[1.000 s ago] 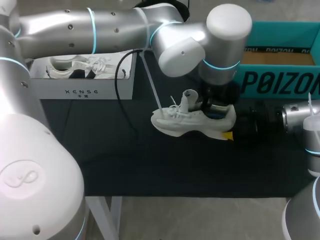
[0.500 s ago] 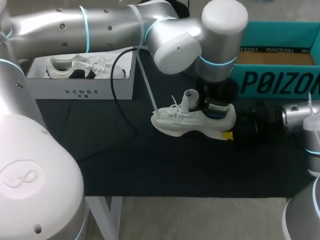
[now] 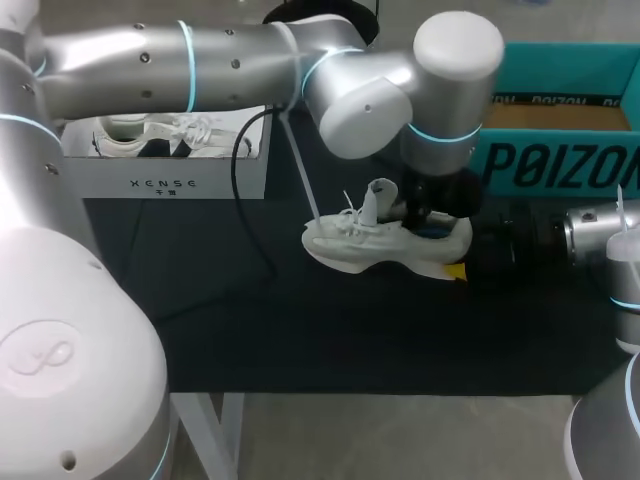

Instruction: Take the shoe out of the shoebox, open the shoe tongue, remove and reinsert the insole, then place the shoe into the shoebox

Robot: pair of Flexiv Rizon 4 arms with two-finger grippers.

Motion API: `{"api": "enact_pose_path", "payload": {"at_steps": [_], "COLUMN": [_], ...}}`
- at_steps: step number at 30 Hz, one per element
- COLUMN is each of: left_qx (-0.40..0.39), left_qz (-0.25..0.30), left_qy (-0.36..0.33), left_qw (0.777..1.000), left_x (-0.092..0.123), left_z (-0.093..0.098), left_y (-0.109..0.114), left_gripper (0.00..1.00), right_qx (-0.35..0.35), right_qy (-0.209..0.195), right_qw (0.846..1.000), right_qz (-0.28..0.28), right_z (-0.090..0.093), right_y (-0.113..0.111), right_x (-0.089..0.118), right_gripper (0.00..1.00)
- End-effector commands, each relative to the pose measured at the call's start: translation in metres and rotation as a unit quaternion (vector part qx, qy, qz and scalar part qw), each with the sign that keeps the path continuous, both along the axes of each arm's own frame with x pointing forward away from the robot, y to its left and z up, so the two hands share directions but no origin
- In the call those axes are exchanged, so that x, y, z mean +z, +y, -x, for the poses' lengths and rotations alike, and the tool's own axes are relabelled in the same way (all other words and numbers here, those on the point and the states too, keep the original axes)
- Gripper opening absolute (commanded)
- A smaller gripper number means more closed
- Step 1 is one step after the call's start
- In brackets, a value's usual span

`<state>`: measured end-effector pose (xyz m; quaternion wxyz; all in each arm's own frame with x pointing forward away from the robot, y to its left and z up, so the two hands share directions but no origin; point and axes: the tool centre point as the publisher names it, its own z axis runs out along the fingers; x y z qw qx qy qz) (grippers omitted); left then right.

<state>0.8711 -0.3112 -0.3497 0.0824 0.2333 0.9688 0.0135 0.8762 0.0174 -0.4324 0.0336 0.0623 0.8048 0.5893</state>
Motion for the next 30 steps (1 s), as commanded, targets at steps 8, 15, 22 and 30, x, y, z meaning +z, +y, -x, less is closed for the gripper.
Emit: {"api": "enact_pose_path", "payload": {"at_steps": [8, 15, 22, 30], "left_qx": [0.0, 0.001, 0.005, 0.025], "left_qz": [-0.003, -0.008, -0.017, -0.021], "left_qy": [0.007, 0.002, 0.0, -0.006], "left_qw": [1.0, 1.0, 1.0, 0.999], "left_x": [-0.012, -0.017, -0.027, -0.032], "left_z": [0.002, -0.001, -0.006, -0.015], "left_y": [-0.009, -0.011, -0.012, -0.012], "left_gripper": [0.38, 0.33, 0.29, 0.0], "right_qx": [-0.001, -0.001, -0.001, -0.001], "right_qy": [0.0, 0.0, 0.0, 0.0], "right_qw": [1.0, 1.0, 1.0, 1.0], "right_qz": [0.001, 0.001, 0.001, 0.001], "right_z": [-0.001, -0.001, -0.001, -0.001], "right_y": [0.002, 0.002, 0.002, 0.002], "right_x": [-0.003, -0.003, -0.003, -0.003], "right_gripper": [0.0, 0.0, 0.0, 0.0]}}
